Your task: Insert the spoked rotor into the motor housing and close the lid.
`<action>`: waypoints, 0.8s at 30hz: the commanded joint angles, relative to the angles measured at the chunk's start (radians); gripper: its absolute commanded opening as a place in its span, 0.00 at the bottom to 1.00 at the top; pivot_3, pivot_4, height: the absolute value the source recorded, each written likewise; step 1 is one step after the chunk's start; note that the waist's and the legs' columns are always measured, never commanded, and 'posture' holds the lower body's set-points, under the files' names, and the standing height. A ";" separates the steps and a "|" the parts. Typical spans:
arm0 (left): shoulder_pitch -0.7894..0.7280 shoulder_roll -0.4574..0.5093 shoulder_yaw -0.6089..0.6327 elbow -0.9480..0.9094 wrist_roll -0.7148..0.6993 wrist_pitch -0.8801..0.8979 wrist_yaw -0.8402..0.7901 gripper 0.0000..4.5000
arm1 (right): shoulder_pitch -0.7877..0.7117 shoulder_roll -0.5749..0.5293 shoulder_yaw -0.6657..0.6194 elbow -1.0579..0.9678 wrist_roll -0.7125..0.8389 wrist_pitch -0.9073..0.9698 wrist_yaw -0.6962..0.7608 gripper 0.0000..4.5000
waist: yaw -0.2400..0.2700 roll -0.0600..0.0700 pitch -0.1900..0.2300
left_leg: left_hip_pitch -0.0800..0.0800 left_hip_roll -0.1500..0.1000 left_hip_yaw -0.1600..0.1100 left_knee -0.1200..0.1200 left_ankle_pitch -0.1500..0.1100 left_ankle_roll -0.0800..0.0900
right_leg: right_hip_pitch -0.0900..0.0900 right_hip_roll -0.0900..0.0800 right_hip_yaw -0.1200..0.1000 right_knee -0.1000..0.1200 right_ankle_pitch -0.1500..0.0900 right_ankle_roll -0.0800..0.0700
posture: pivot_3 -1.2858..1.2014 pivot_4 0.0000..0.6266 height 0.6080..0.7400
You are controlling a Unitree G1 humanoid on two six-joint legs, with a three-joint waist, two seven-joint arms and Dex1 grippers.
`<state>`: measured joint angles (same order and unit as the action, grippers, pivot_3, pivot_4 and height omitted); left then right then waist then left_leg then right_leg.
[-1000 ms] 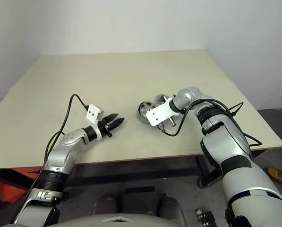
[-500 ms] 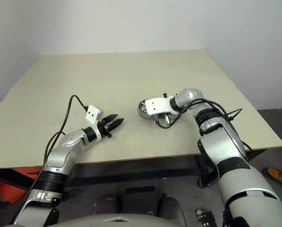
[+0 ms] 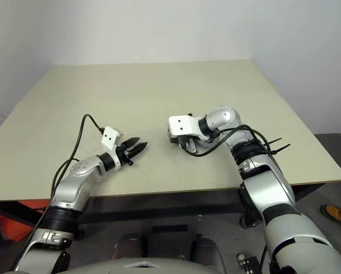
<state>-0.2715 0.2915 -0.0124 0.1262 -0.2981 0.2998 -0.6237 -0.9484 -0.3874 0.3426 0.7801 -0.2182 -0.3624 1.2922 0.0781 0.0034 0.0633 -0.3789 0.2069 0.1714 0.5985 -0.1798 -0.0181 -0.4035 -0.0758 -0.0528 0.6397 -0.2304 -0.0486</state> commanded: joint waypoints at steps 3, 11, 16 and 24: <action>-0.001 0.006 0.019 -0.038 -0.001 -0.021 0.004 0.46 | -0.042 -0.031 0.035 0.014 -0.081 -0.049 -0.117 0.00 | -0.001 0.000 0.000 | 0.000 0.000 0.000 0.000 0.000 0.000 | 0.000 0.000 0.000 0.000 0.000 0.000 | 0.52 0.00 1.00; -0.005 0.004 0.015 -0.038 0.003 -0.020 0.001 0.46 | -0.072 -0.056 0.080 0.130 -0.164 -0.130 -0.211 0.34 | -0.004 0.000 0.000 | 0.000 0.000 0.000 0.000 0.000 0.000 | 0.000 0.000 0.000 -0.001 0.000 0.000 | 0.52 0.00 1.00; -0.007 0.003 0.015 -0.036 0.003 -0.018 0.001 0.46 | -0.076 -0.056 0.080 0.138 -0.161 -0.151 -0.196 0.74 | -0.008 0.000 0.000 | 0.000 0.000 0.000 0.000 0.000 0.000 | 0.000 0.000 0.000 -0.001 0.000 0.000 | 0.52 0.00 1.00; -0.010 0.004 0.019 -0.028 0.004 -0.022 0.002 0.46 | -0.093 -0.041 0.105 0.220 -0.198 -0.166 -0.231 0.99 | -0.008 0.000 0.000 | 0.000 0.000 0.000 0.000 0.000 0.000 | 0.000 0.000 0.000 -0.001 0.000 0.000 | 0.52 0.00 1.00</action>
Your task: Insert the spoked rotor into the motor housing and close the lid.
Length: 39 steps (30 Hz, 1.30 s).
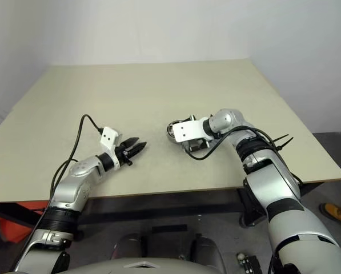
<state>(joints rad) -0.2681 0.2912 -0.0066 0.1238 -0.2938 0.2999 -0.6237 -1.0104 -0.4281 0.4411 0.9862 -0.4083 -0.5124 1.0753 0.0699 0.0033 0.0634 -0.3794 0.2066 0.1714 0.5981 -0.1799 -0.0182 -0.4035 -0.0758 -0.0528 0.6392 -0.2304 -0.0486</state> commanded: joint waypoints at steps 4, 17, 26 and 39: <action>-0.004 0.005 0.016 -0.033 -0.001 -0.020 0.004 0.46 | -0.037 -0.009 0.006 0.016 -0.005 -0.030 -0.007 0.99 | 0.000 0.000 0.000 | 0.000 0.000 0.000 0.000 0.000 0.000 | 0.000 0.000 0.000 0.000 0.000 0.000 | 0.52 0.00 1.00; -0.008 0.000 0.009 -0.029 -0.001 -0.018 0.005 0.46 | -0.068 -0.002 0.000 0.058 0.007 -0.003 0.032 0.99 | 0.000 0.000 0.000 | 0.000 0.000 0.000 0.000 0.000 0.000 | 0.000 0.000 0.000 0.000 0.000 0.000 | 0.52 0.00 1.00; -0.001 -0.001 0.010 -0.033 -0.001 -0.017 0.005 0.46 | -0.117 0.007 0.012 0.134 -0.017 -0.017 0.050 0.78 | 0.000 0.000 0.000 | 0.000 0.000 0.000 0.000 0.000 0.000 | 0.000 0.000 0.000 0.000 0.000 0.000 | 0.52 0.00 1.00; 0.005 -0.005 0.010 -0.040 -0.002 -0.014 0.013 0.46 | -0.147 0.045 0.013 0.191 -0.035 -0.002 0.037 0.65 | 0.000 0.000 0.000 | 0.000 0.000 0.000 0.000 0.000 0.000 | 0.000 0.000 0.000 0.000 0.000 0.000 | 0.52 0.00 1.00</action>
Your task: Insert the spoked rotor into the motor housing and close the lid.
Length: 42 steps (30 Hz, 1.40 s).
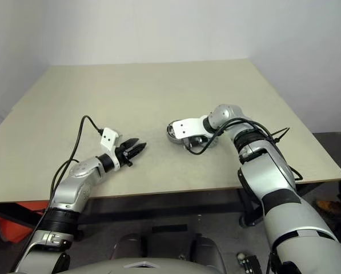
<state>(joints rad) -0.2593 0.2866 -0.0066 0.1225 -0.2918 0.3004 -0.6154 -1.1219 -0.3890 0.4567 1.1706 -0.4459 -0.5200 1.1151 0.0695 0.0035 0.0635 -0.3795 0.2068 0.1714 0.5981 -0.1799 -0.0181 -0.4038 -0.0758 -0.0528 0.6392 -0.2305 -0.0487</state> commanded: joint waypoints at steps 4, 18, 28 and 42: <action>-0.004 -0.001 0.011 -0.036 -0.003 -0.015 0.006 0.46 | -0.035 0.018 -0.002 0.023 -0.006 0.014 -0.014 0.51 | 0.000 0.000 0.000 | 0.000 0.000 0.000 0.000 0.000 0.000 | 0.000 0.000 0.000 0.000 0.000 0.000 | 0.52 0.00 1.00; -0.003 0.000 0.010 -0.040 -0.001 -0.016 0.011 0.46 | -0.040 0.026 0.002 0.045 -0.018 0.022 -0.051 0.00 | -0.002 0.001 0.000 | 0.002 0.000 0.000 0.000 0.000 -0.001 | 0.000 0.000 0.000 0.001 0.000 0.000 | 0.52 0.00 1.00; 0.000 0.001 0.011 -0.034 0.001 -0.021 0.011 0.46 | -0.077 -0.004 -0.004 -0.011 -0.010 -0.078 -0.022 0.00 | -0.001 0.001 0.001 | 0.001 0.000 0.000 0.000 0.000 -0.001 | 0.000 0.000 0.000 0.001 0.000 0.000 | 0.52 0.00 1.00; 0.005 -0.002 0.014 -0.027 0.002 -0.028 0.014 0.46 | -0.043 -0.019 0.025 -0.176 0.015 -0.254 0.127 0.00 | -0.001 0.001 0.001 | -0.005 0.000 0.000 0.000 0.000 0.001 | -0.005 0.000 0.000 0.001 -0.001 -0.001 | 0.52 0.00 1.00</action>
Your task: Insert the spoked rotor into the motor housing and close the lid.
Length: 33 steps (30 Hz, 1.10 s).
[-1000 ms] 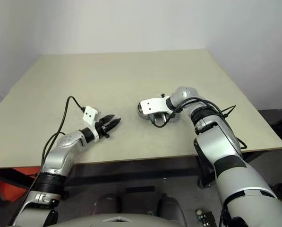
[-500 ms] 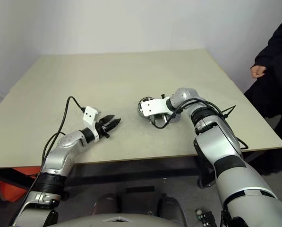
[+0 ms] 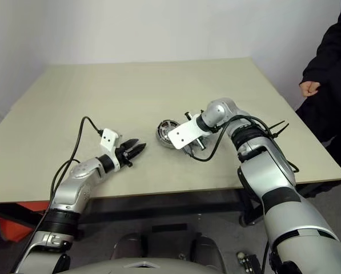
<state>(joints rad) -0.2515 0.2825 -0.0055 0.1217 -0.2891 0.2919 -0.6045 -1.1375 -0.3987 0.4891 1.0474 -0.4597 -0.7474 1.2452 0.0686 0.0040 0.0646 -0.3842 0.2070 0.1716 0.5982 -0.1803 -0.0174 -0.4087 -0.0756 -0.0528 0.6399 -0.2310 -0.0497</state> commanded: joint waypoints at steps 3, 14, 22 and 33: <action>-0.001 0.001 0.012 -0.029 -0.001 -0.020 0.005 0.46 | -0.030 0.006 0.009 -0.030 0.007 -0.024 -0.027 0.00 | 0.000 0.000 0.000 | 0.000 0.000 0.000 0.000 0.000 0.000 | 0.000 0.000 0.000 0.000 0.000 0.000 | 0.52 0.00 1.00; 0.011 0.005 0.018 -0.047 -0.004 -0.017 0.014 0.46 | -0.030 0.030 0.062 0.055 -0.045 -0.008 -0.094 0.00 | 0.000 0.000 0.000 | 0.001 0.000 0.000 0.000 0.000 0.000 | 0.001 0.000 0.000 0.000 0.000 0.000 | 0.52 0.00 1.00; 0.004 0.004 0.019 -0.038 -0.004 -0.018 0.012 0.46 | -0.038 0.029 0.031 0.034 -0.001 -0.010 -0.098 0.67 | 0.000 0.000 0.000 | 0.002 0.000 0.000 0.000 0.000 0.000 | 0.002 0.000 0.000 0.000 0.000 0.000 | 0.52 0.00 1.00; 0.003 0.003 0.016 -0.036 -0.006 -0.018 0.005 0.46 | 0.003 -0.023 -0.081 -0.102 0.132 0.110 -0.089 0.99 | 0.000 0.000 0.000 | 0.002 0.000 0.000 0.000 0.000 0.000 | 0.002 0.000 0.000 0.000 0.000 0.000 | 0.52 0.00 1.00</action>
<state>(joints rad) -0.2326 0.2821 -0.0027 0.1097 -0.2896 0.2906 -0.5969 -1.1319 -0.4079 0.4496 0.9996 -0.3806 -0.6741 1.1553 0.0689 0.0040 0.0647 -0.3819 0.2070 0.1715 0.5983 -0.1802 -0.0177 -0.4064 -0.0756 -0.0527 0.6401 -0.2310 -0.0497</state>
